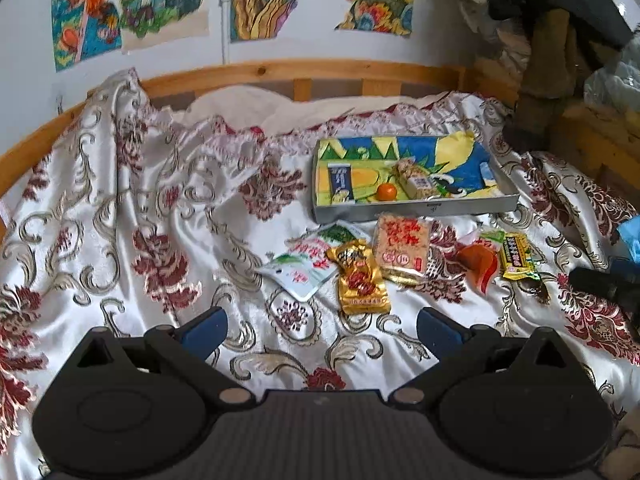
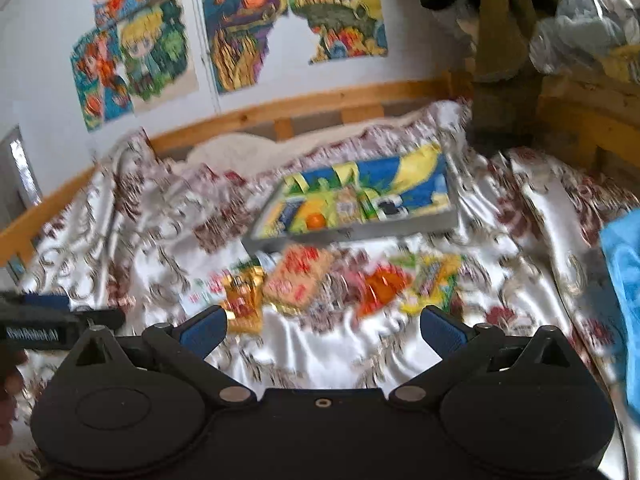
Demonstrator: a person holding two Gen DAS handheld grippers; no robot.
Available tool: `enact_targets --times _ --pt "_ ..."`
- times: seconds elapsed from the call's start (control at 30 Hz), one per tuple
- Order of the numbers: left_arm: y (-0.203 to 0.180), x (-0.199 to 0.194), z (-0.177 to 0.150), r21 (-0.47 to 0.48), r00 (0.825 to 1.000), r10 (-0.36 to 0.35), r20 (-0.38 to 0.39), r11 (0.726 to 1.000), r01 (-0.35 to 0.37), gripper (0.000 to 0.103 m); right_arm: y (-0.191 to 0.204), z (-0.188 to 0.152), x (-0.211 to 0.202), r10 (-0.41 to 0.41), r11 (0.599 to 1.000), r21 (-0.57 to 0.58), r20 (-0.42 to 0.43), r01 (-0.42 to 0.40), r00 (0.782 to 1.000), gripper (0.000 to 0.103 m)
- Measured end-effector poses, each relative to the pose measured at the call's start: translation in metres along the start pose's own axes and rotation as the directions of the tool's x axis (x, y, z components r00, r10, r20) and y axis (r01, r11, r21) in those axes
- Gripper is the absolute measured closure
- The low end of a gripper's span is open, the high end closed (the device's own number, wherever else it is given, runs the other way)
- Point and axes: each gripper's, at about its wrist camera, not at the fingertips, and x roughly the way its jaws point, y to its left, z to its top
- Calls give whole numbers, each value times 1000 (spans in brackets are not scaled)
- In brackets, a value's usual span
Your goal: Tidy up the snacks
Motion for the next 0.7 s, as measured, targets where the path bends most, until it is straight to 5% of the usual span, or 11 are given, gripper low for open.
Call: enact_targets --times 0.27,0.43,0.7 --pt "21 19 11 -39 1000 -11 2 999 11 0 3 30 35 58 982 -183 79 -43 995 1" --pt "27 44 17 -11 1000 19 -4 1000 -19 0 6 31 68 109 979 -178 32 -102 993 1" --pt "25 86 30 157 993 -2 121 987 -17 0 39 16 104 150 948 -284 -2 -144 989 1"
